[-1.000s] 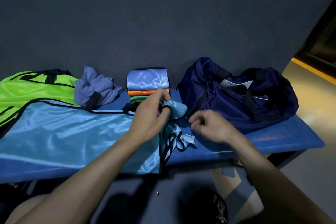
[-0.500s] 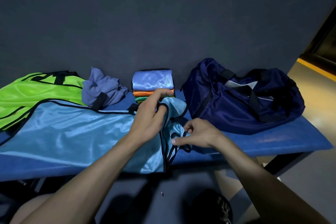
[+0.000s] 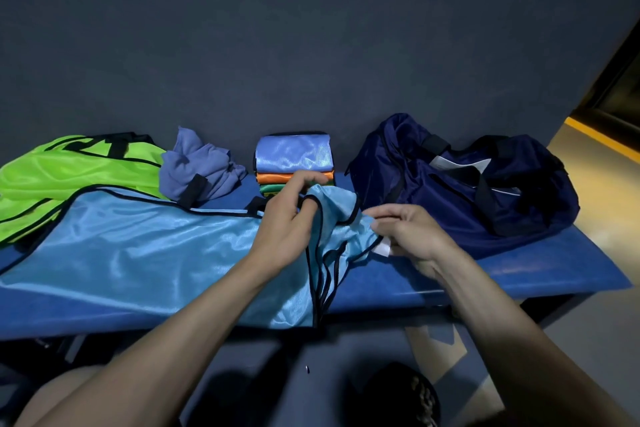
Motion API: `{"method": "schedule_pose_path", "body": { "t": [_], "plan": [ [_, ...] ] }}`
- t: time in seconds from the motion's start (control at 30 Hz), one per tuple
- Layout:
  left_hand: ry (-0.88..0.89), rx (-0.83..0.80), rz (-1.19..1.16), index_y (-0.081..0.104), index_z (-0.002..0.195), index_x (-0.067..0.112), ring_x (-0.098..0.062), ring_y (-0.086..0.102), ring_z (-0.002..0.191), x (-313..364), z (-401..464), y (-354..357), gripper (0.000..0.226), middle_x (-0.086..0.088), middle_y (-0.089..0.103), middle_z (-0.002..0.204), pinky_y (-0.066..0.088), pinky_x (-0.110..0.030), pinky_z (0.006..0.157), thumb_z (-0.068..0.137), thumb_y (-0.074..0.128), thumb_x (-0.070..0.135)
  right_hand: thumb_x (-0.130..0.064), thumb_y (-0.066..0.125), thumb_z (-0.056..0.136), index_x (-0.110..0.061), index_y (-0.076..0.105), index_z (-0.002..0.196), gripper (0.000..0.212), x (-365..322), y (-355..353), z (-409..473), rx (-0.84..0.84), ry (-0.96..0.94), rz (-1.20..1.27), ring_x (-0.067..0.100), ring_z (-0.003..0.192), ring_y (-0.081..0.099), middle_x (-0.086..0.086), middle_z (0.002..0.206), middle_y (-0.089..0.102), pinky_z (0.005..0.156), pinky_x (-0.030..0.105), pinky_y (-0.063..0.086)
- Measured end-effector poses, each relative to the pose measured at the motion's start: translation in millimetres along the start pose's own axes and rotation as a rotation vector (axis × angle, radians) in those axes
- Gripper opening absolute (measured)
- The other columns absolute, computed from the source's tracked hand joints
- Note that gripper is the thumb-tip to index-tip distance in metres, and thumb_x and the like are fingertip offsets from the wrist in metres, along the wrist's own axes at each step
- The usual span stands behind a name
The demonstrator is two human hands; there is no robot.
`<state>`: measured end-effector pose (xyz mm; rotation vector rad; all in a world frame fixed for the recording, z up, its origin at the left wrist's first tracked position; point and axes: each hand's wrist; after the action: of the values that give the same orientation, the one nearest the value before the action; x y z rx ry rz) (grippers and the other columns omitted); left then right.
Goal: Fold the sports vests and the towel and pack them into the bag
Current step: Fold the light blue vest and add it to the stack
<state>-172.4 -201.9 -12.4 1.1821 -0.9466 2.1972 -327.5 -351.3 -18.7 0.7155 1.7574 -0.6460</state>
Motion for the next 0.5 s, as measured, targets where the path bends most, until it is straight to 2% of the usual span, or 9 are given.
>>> {"method": "schedule_pose_path", "body": {
  "t": [0.07, 0.13, 0.23, 0.3, 0.37, 0.43, 0.5],
  "plan": [
    [-0.034, 0.027, -0.063, 0.061, 0.117, 0.024, -0.002, 0.054, 0.072, 0.2, 0.7, -0.2, 0.03, 0.024, 0.063, 0.092, 0.041, -0.016, 0.065, 0.102, 0.043, 0.006, 0.011, 0.049, 0.097, -0.006, 0.068, 0.119, 0.033, -1.9, 1.2, 1.5, -0.074, 0.039, 0.235, 0.02, 0.077, 0.073, 0.018, 0.106, 0.074, 0.068, 0.033, 0.063],
    [-0.075, 0.052, -0.132, 0.062, 0.114, 0.025, -0.001, 0.052, 0.072, 0.4, 1.4, -0.1, 0.027, 0.02, 0.062, 0.088, 0.041, -0.014, 0.067, 0.104, 0.043, 0.008, 0.014, 0.041, 0.096, -0.005, 0.064, 0.122, 0.04, 0.0, 4.0, 5.4, -0.11, 0.068, 0.422, 0.025, 0.078, 0.072, 0.022, 0.109, 0.072, 0.072, 0.039, 0.063],
    [-0.123, 0.079, -0.191, 0.062, 0.111, 0.029, -0.005, 0.05, 0.071, -0.4, 2.0, -1.8, 0.029, 0.015, 0.061, 0.082, 0.041, -0.018, 0.066, 0.105, 0.042, 0.01, 0.014, 0.035, 0.091, -0.003, 0.062, 0.122, 0.044, 2.8, 8.3, 11.0, -0.079, 0.074, 0.519, 0.023, 0.067, 0.071, 0.023, 0.103, 0.071, 0.058, 0.035, 0.061],
    [-0.143, 0.073, -0.204, 0.062, 0.11, 0.029, -0.004, 0.05, 0.069, -0.3, 1.8, -3.1, 0.029, 0.019, 0.06, 0.08, 0.041, -0.019, 0.066, 0.106, 0.041, 0.01, 0.013, 0.035, 0.093, -0.004, 0.063, 0.12, 0.043, 4.9, 9.6, 14.2, -0.066, 0.048, 0.428, 0.018, 0.06, 0.068, 0.019, 0.095, 0.071, 0.053, 0.031, 0.058],
    [-0.142, 0.069, -0.193, 0.062, 0.111, 0.028, -0.001, 0.056, 0.079, -0.6, 1.9, -3.7, 0.029, 0.023, 0.064, 0.088, 0.044, -0.015, 0.073, 0.105, 0.041, 0.008, 0.006, 0.037, 0.096, -0.01, 0.066, 0.115, 0.039, 9.4, 9.6, 19.9, -0.019, -0.006, 0.157, 0.012, 0.056, 0.063, 0.011, 0.084, 0.068, 0.054, 0.03, 0.054],
    [-0.137, 0.064, -0.169, 0.062, 0.112, 0.026, -0.002, 0.058, 0.087, -0.9, 2.0, -3.3, 0.03, 0.02, 0.064, 0.096, 0.045, -0.013, 0.077, 0.104, 0.041, 0.007, -0.002, 0.038, 0.097, -0.02, 0.069, 0.105, 0.036, 12.4, 11.6, 23.2, -0.002, -0.085, -0.086, 0.016, 0.06, 0.058, 0.009, 0.079, 0.062, 0.056, 0.031, 0.049],
    [-0.131, 0.065, -0.161, 0.062, 0.113, 0.026, -0.008, 0.06, 0.09, -1.3, 2.5, -2.3, 0.03, 0.017, 0.064, 0.098, 0.047, -0.018, 0.079, 0.103, 0.042, 0.006, -0.003, 0.037, 0.096, -0.02, 0.069, 0.1, 0.036, 12.4, 14.5, 24.7, -0.012, -0.121, -0.091, 0.023, 0.066, 0.052, 0.012, 0.081, 0.058, 0.056, 0.031, 0.045]
  ]
}}
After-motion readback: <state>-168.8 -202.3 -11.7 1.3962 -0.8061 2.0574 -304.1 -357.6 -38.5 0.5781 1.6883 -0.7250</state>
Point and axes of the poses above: each hand's wrist, its own z-axis towards the middle knuckle, its own y-axis out of the palm, x = y × z
